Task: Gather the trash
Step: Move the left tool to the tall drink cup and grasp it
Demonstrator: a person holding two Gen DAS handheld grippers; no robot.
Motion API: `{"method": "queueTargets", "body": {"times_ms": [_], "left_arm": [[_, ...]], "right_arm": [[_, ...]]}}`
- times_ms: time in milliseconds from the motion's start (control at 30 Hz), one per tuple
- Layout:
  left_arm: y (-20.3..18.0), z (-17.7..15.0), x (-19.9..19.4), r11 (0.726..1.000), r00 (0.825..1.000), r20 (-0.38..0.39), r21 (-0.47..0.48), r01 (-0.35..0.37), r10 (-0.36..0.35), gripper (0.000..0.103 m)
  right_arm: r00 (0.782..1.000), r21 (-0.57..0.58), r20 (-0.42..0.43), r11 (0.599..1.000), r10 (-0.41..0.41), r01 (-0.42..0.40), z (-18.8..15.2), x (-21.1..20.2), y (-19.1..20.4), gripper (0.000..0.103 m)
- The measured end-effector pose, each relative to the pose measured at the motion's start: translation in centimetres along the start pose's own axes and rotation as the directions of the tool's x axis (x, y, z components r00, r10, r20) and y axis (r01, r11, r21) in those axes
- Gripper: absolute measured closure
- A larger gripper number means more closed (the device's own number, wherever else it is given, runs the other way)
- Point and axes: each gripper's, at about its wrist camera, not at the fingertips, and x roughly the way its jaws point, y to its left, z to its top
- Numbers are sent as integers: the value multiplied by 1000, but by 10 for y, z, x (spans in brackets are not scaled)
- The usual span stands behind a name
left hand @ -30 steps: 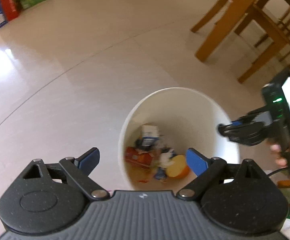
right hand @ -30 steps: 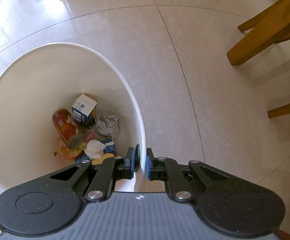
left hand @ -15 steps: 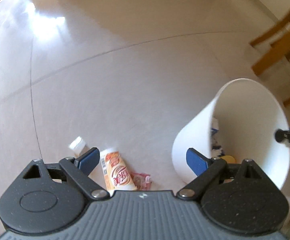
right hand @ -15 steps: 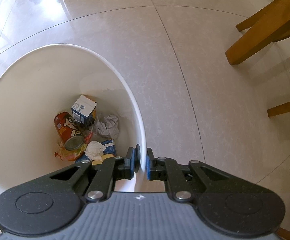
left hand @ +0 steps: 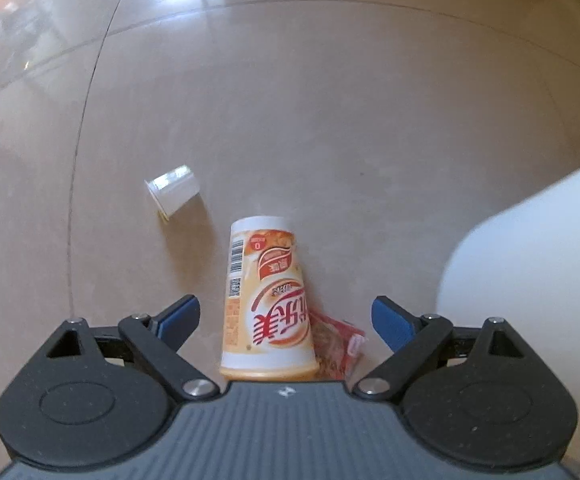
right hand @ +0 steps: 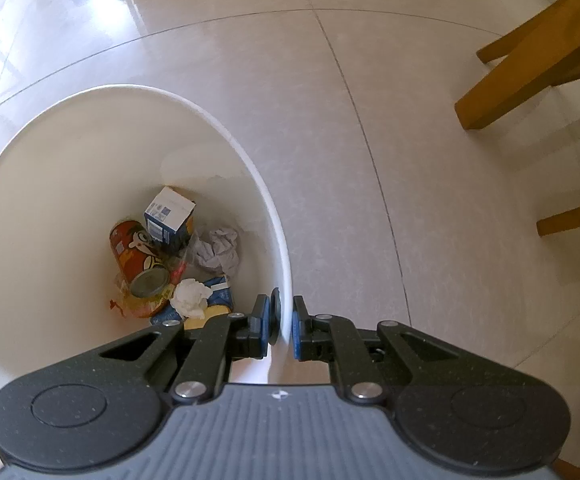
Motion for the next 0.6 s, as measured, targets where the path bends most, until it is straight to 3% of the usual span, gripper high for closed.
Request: {"method": "queueTargets", "body": {"times_ms": [133, 367, 600], "left_arm": [[1, -8, 32, 999, 1000, -19, -51, -15, 15, 15], [3, -14, 64, 996, 996, -34, -46, -82, 80, 19], [16, -15, 81, 990, 995, -63, -113, -81, 74, 26]], "right_arm": [[1000, -18, 5, 1000, -3, 3, -1, 1, 2, 90], [1000, -8, 10, 1000, -1, 1, -2, 1, 1, 90], [1000, -18, 14, 1000, 0, 1, -3, 0, 1, 90]]}}
